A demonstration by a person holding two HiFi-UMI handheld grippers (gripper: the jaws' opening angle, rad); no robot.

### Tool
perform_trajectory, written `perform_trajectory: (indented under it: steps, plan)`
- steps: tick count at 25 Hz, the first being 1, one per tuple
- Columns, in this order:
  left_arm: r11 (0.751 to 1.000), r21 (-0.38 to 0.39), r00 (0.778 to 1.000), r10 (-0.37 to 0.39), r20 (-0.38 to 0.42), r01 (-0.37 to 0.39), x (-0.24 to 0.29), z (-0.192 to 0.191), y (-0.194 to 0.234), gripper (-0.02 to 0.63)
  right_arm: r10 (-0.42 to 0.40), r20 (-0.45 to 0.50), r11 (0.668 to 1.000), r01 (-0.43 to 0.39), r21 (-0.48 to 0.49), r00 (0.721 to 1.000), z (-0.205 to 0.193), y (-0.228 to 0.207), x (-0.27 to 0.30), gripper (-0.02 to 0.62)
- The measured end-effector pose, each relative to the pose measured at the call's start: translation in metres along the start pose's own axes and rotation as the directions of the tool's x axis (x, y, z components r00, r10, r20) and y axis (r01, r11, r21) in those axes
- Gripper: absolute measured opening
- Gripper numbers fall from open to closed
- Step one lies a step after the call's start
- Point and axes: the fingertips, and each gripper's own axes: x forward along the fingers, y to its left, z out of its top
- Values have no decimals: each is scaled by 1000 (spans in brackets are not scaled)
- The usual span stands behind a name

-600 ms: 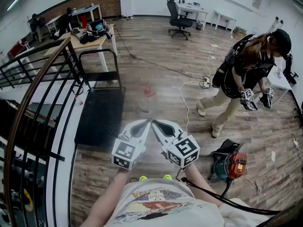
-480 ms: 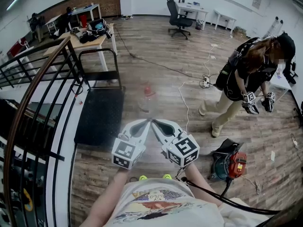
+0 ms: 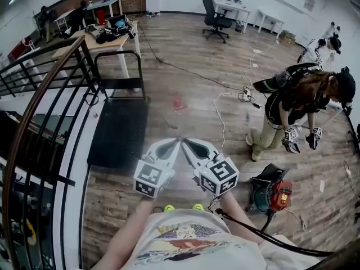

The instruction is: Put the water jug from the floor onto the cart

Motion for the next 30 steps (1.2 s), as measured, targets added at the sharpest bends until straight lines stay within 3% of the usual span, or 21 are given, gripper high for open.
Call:
perform_trajectory:
  steps: [15,30]
  plan:
    - [999,-5,999,-32,-29,32,-1,-19,33,14,-34,-44,999,34,13,998,-15,-1,38,29]
    - [1000,-18,997,8,-81,-10,42,-33,69,14,28,-91,998,-23,51,995,-27,-44,78,29]
